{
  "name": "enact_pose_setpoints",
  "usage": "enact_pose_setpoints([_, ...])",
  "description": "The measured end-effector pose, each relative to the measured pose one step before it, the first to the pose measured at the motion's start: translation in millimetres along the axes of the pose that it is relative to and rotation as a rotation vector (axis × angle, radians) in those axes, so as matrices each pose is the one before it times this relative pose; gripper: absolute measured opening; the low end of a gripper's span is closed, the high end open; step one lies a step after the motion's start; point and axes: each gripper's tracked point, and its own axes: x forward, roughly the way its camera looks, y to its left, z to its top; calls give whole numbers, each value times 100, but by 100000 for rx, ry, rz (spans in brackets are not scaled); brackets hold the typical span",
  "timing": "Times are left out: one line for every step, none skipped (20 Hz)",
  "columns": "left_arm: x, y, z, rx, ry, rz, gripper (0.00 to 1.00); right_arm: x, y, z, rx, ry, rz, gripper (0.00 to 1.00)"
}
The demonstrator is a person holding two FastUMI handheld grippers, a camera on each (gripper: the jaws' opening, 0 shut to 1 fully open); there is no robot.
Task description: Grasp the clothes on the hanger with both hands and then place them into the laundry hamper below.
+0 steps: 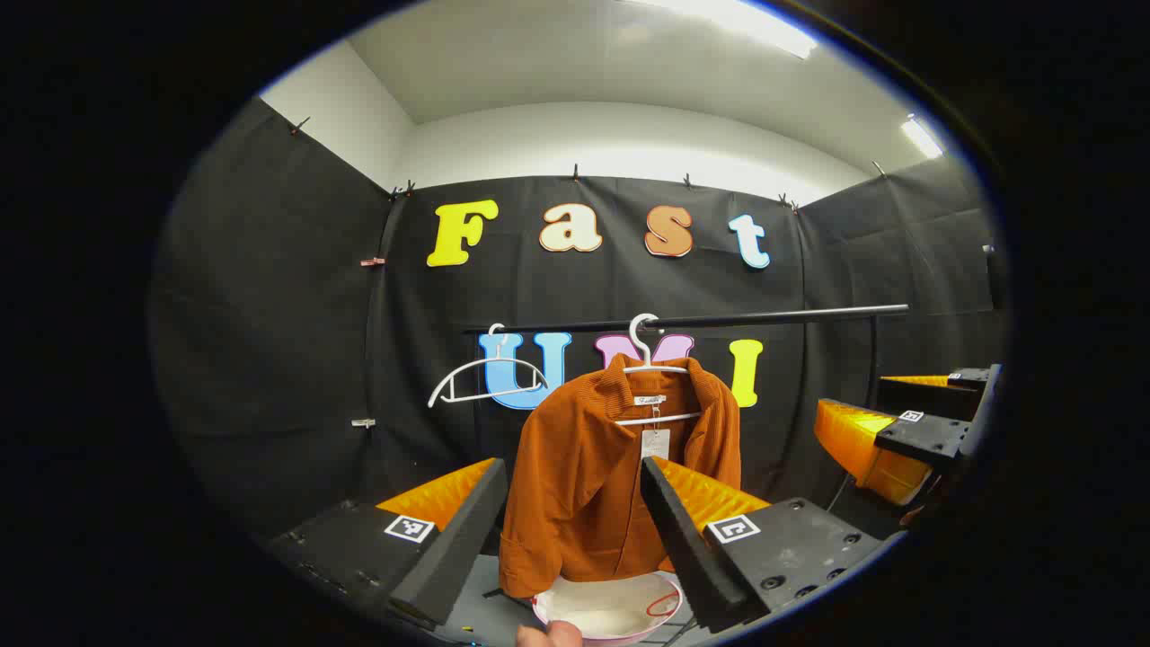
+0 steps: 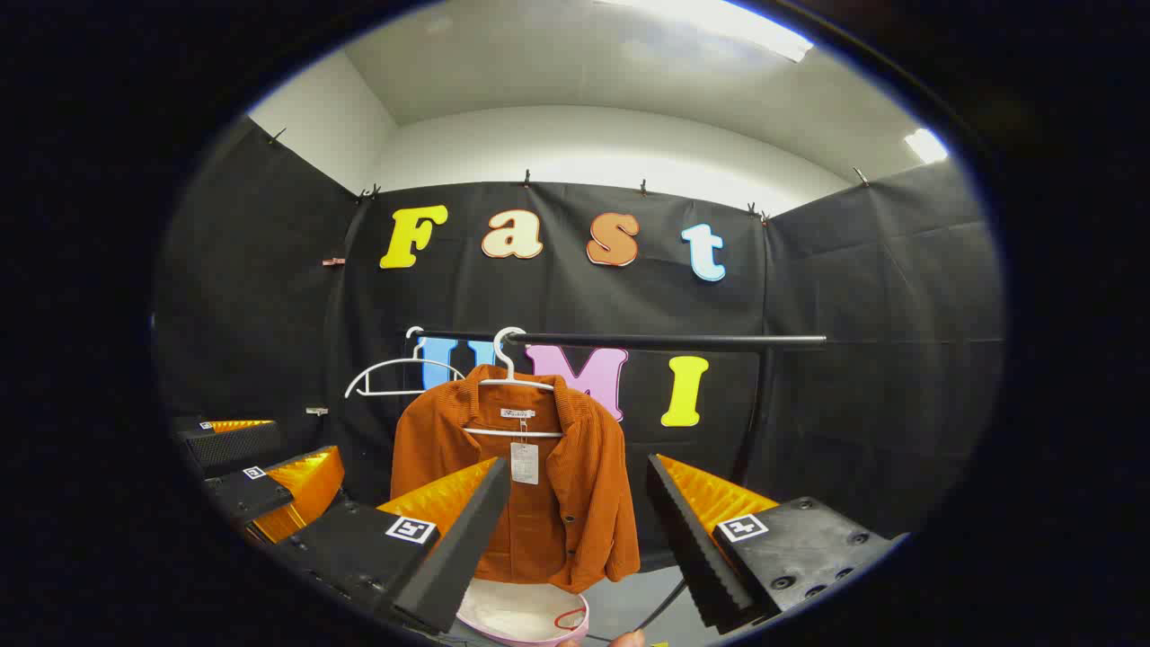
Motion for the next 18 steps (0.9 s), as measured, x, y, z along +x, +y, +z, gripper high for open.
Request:
enact_pose_setpoints([40, -30, 144, -835, -158, 202, 94, 54, -72, -156, -357, 542, -194, 98])
enact_pose_setpoints([-7, -20, -82, -493, -281, 112, 94, 23, -1, -91, 308, 423, 0, 98])
enact_pose_setpoints([-62, 25, 181, 182, -466, 158, 94, -20, -193, -93, 568, 348, -363, 98])
enact_pose_setpoints([-16, 101, 199, 854, -905, 263, 94, 116, -1, 26, 553, 310, -137, 98])
enact_pose_setpoints([-1, 42, 277, 1071, -842, -45, 94, -69, -66, -173, 707, 325, -188, 98])
enact_pose_setpoints([-22, 38, 170, 982, -657, 9, 94, -91, -108, -180, 751, 148, -250, 98])
enact_pose_setpoints([-72, -30, 143, 314, -349, -23, 94, -13, -142, 163, 529, -207, -503, 98])
enact_pose_setpoints([205, -162, 71, -104, -326, -366, 94, -12, -115, 124, 675, -534, -30, 98])
enact_pose_setpoints([-3, -45, -6, -215, -178, -246, 91, 28, 34, 106, 430, -99, -17, 98])
enact_pose_setpoints([-202, -25, -136, -284, 44, -365, 94, 17, -27, -34, -4, 59, 17, 98])
enact_pose_setpoints([-21, -121, -6, -184, 115, -245, 94, 27, 58, 6, -352, 193, 118, 98])
enact_pose_setpoints([33, -36, -181, 113, 288, -212, 94, -125, -8, 36, -276, 143, -124, 98])
enact_pose_setpoints([-32, 82, -64, 327, 270, 142, 94, -155, -36, 34, 9, -54, 81, 98])
enact_pose_setpoints([-99, 35, -138, 270, 62, 131, 94, -29, 85, -76, -2, 44, 37, 98])
enact_pose_setpoints([19, 57, 32, 0, 67, -5, 94, -72, 150, -11, -188, 209, 270, 98])
enact_pose_setpoints([180, -106, -182, -207, 503, -247, 94, 35, 101, 0, -192, 378, 88, 98])
enact_pose_setpoints([113, -76, -11, -403, 500, -484, 91, 29, 72, -61, 10, 391, 29, 98])
enact_pose_setpoints([54, -52, -115, -268, 311, -671, 91, 44, 125, -8, 331, 543, -189, 98])
